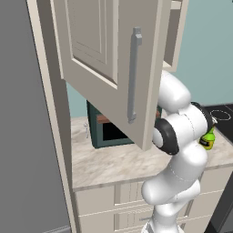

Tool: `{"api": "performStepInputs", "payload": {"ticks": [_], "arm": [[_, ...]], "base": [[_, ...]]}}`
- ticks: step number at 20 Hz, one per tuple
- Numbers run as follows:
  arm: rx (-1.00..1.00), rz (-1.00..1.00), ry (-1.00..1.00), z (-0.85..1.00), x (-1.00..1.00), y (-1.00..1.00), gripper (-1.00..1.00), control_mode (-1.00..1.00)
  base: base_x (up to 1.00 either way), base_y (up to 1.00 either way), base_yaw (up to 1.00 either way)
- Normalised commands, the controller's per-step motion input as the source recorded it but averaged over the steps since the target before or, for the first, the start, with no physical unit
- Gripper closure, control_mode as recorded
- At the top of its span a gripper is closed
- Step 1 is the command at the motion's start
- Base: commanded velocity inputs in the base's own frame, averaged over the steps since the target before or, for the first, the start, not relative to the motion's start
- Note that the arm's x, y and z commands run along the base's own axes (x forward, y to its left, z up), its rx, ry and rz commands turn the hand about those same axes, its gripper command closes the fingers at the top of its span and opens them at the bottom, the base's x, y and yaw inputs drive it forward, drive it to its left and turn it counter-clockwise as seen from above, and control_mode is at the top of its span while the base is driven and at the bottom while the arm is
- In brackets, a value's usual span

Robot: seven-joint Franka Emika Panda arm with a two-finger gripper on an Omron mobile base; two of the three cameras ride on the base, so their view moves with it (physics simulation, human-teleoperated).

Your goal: Pick the sponge and spray from the cabinet and place them on the counter.

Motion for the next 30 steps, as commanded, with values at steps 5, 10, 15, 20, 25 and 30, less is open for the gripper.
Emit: {"api": "performStepInputs", "payload": {"ticks": [5, 10, 15, 20, 25, 30], "arm": [[0.00, 0.01, -0.12, 0.11, -0.66, -0.10, 1.00, -1.00], [0.00, 0.02, -0.12, 0.12, -0.88, -0.28, 1.00, -1.00], [0.01, 0.02, -0.09, 0.10, -0.89, -0.52, 1.00, -1.00], [0.00, 0.00, -0.06, 0.11, -0.84, -0.47, 1.00, -1.00], [0.00, 0.00, -0.01, 0.09, -0.78, -0.25, 1.00, -1.00], [0.00, 0.00, 0.00, 0.01, -0.79, -0.16, 1.00, -1.00]], "base": [[0.00, 0.00, 0.00], [0.00, 0.00, 0.00], [0.00, 0.00, 0.00], [0.00, 0.00, 0.00], [0.00, 0.00, 0.00], [0.00, 0.00, 0.00]]}}
